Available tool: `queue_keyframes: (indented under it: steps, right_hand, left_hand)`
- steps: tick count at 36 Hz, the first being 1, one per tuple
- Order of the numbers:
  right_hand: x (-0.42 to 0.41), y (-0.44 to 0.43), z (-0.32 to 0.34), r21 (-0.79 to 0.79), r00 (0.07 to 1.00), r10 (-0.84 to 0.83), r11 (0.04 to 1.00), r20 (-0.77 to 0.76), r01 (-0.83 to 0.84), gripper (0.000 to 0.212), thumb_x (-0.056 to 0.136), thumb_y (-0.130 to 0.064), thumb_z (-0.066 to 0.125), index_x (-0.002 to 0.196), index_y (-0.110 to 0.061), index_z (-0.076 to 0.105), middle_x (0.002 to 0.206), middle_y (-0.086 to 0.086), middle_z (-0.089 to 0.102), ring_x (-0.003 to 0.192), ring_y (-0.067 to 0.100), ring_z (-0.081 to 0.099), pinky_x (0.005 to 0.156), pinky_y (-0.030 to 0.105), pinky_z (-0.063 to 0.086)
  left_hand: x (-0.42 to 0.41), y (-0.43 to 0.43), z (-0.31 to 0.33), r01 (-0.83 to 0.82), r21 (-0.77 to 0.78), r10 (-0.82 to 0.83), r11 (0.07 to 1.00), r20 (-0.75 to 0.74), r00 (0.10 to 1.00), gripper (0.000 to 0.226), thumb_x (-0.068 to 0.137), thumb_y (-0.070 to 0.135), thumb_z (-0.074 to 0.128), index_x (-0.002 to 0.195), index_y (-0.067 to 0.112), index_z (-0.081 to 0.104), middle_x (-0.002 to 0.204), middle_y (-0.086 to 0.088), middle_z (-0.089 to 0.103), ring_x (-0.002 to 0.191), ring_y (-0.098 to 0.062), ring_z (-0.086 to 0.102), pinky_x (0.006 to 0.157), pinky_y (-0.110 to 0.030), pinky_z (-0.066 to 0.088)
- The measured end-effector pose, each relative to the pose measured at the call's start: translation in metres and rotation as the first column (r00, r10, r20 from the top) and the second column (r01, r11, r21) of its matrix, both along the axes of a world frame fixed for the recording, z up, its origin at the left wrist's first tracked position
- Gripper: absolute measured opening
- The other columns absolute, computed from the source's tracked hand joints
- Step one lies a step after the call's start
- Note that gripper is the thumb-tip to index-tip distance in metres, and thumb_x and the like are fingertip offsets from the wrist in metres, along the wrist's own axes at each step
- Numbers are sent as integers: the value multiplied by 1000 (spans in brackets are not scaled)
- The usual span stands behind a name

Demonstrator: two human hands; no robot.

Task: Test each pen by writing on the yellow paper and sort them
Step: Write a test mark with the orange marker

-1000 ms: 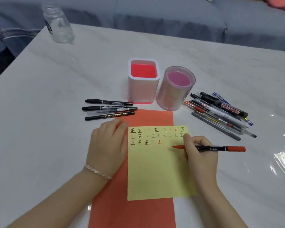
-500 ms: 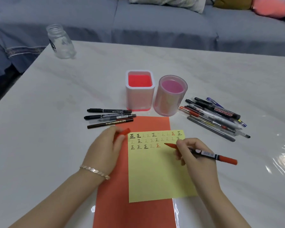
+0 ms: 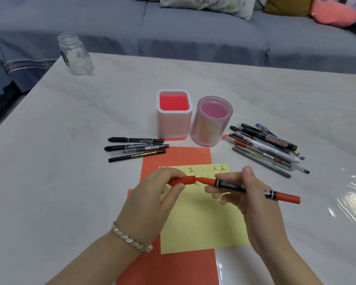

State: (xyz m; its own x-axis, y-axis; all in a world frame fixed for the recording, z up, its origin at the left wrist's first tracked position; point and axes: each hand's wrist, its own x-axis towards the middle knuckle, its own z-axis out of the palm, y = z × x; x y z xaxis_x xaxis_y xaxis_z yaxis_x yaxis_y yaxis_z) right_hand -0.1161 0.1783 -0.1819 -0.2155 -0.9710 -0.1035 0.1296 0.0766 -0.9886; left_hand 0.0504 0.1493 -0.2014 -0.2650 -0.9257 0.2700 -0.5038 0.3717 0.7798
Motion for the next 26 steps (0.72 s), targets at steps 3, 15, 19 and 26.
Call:
queue_keyframes:
  steps: [3, 15, 19, 26]
  right_hand:
    - [2, -1, 0, 25, 999, 36, 999, -23, -35, 47, 82, -42, 39, 66, -14, 73, 64, 13, 71, 55, 16, 63, 54, 19, 49]
    - [6, -7, -3, 24, 990, 87, 996, -110, -85, 54, 95, -13, 38, 50, -21, 68, 37, 0, 44, 40, 7, 38, 44, 14, 34]
    - [-5, -13, -2, -6, 988, 110, 994, -112, -111, 42, 78, -25, 35, 50, -22, 66, 35, 3, 45, 41, 11, 40, 45, 17, 36]
    - [-25, -24, 3, -45, 973, 182, 981, -142, -190, 38, 76, -36, 40, 51, -22, 64, 34, 6, 48, 38, 13, 38, 42, 17, 34]
  left_hand:
    - [0, -3, 0, 79, -56, -76, 995, 60, 995, 15, 87, 29, 52, 95, 23, 64, 86, 27, 51, 81, 19, 45, 75, 2, 33]
    - [-22, -9, 4, 318, -135, -263, 938, 321, 910, 34, 92, 37, 39, 70, 11, 47, 62, 18, 28, 53, -5, 30, 51, -19, 27]
    - [-30, -12, 17, 359, 241, -400, 902, 148, 905, 33, 89, 47, 35, 73, 19, 45, 63, 10, 42, 57, -7, 40, 59, -23, 33]
    - [-48, -28, 33, 615, 699, -242, 365, -567, 787, 30, 78, 34, 48, 52, 20, 50, 39, 13, 28, 33, 0, 21, 36, -7, 20]
